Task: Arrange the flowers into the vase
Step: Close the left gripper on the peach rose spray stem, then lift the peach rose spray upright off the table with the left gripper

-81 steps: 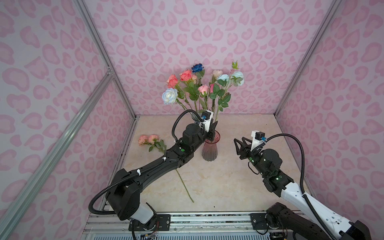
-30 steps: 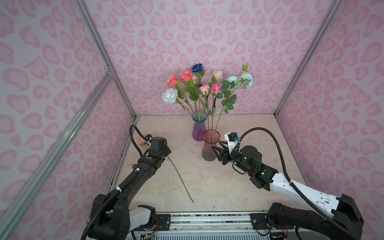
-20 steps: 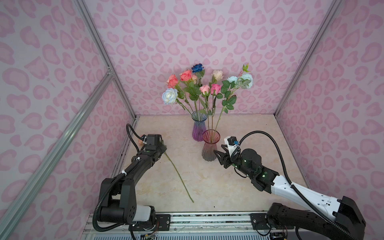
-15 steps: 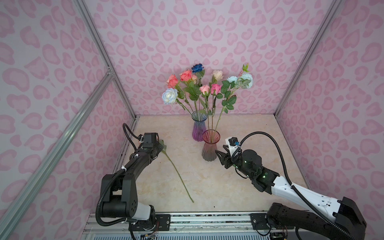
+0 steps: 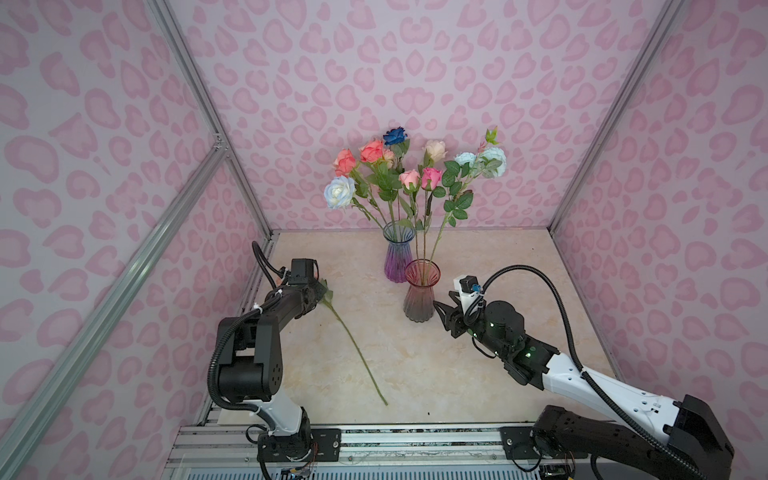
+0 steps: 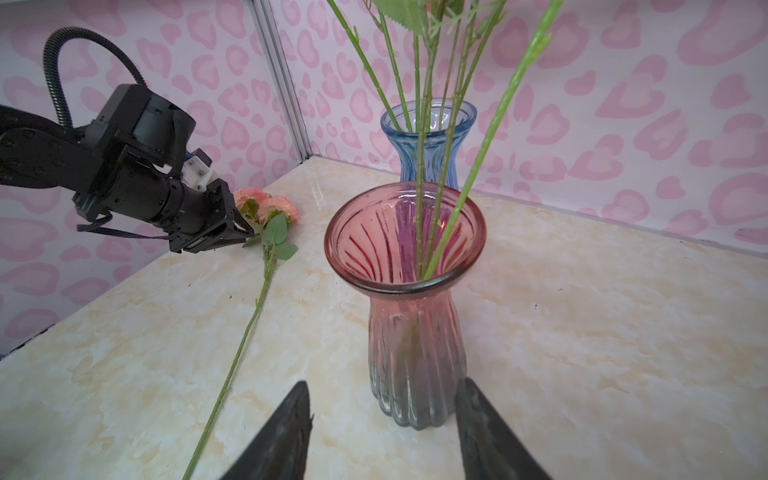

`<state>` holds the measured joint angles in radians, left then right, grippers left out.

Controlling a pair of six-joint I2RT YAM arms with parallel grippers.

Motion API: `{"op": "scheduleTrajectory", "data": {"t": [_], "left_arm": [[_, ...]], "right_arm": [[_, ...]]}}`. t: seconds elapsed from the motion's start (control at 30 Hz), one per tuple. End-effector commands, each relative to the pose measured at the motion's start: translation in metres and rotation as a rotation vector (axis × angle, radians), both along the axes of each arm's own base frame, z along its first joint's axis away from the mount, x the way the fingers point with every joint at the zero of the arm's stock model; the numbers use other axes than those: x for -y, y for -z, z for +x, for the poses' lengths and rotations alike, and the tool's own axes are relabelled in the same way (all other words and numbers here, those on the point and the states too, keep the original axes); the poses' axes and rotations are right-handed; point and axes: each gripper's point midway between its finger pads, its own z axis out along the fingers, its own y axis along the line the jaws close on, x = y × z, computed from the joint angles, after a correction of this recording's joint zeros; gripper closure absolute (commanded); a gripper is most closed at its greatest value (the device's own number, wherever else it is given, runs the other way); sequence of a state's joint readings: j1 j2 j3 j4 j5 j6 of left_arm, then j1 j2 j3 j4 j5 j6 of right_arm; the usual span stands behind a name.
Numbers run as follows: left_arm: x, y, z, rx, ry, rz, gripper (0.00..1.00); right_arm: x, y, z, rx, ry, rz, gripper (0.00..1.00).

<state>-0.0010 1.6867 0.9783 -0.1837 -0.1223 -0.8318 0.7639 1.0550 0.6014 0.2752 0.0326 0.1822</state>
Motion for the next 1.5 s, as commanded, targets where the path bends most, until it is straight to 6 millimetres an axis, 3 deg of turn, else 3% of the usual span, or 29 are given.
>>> {"op": "scheduleTrajectory", "data": {"t": [0.0,0.37,0.73,0.9,1.13,1.27,1.47], "left_arm": [[0.01,0.009,0.005,-0.008,0.012,-0.059,0.81],[0.031,0.017,0.016,0.033,0.14,-0.088,0.74],[0.032,0.038,0.011,-0.023,0.141,-0.094,0.74],[0.029,0.035,0.011,-0.023,0.151,-0.068,0.9],[0.028,0.031,0.004,-0.017,0.163,-0.052,0.97],[0.028,0.007,0.0,0.029,0.168,-0.044,0.97],[0.027,-0.079,-0.005,0.208,0.186,-0.013,0.97]], "right_arm": [[0.0,-0.004,0.002,0.011,0.006,0.033,0.43],[-0.006,-0.003,0.004,-0.008,-0.015,0.038,0.43],[-0.006,0.002,0.006,-0.02,-0.011,0.028,0.43],[-0.006,0.001,0.007,-0.019,-0.01,0.033,0.43],[0.005,-0.01,0.005,0.011,0.024,0.054,0.43],[0.012,-0.015,0.005,0.015,0.041,0.07,0.43],[0.013,-0.022,0.005,0.022,0.042,0.074,0.43]]}}
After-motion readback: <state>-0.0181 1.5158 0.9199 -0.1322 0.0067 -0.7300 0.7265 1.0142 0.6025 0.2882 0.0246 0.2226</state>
